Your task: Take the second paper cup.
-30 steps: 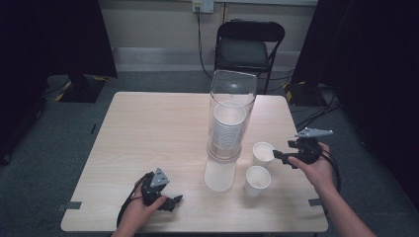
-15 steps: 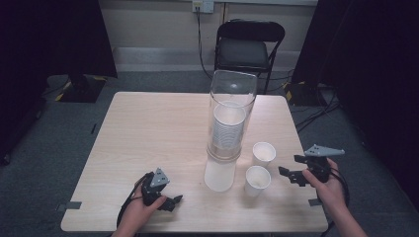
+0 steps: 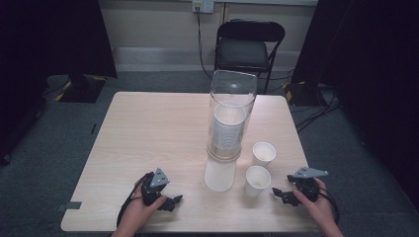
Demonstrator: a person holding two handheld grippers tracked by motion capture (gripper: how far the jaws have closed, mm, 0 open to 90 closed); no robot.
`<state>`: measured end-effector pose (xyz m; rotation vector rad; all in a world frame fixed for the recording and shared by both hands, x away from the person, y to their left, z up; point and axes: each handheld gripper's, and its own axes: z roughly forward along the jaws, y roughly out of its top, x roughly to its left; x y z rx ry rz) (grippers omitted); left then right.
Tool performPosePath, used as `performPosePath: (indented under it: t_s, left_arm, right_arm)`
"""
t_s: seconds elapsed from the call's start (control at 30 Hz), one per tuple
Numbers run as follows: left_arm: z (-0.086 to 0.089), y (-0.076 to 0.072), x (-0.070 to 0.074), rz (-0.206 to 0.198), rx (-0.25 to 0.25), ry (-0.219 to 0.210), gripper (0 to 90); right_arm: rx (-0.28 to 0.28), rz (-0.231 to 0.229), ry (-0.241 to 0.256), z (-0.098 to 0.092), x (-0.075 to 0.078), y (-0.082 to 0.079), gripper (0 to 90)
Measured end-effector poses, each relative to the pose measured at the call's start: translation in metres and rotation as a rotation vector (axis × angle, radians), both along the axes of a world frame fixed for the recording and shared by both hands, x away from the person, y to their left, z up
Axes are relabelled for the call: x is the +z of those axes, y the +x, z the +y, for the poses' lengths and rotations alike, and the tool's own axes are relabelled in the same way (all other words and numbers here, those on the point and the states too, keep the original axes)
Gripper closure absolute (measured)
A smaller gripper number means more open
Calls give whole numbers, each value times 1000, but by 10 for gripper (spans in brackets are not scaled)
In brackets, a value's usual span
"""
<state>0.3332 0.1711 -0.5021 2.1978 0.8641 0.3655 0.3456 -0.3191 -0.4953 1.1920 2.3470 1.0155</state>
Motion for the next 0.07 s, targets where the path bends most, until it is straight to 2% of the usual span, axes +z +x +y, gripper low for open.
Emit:
performPosePath:
  t_s: [0.07]
  left_arm:
    - [0,0,0,0,0,0,44]
  right_arm:
    - [6,-30,-22,1,-2,-2,149]
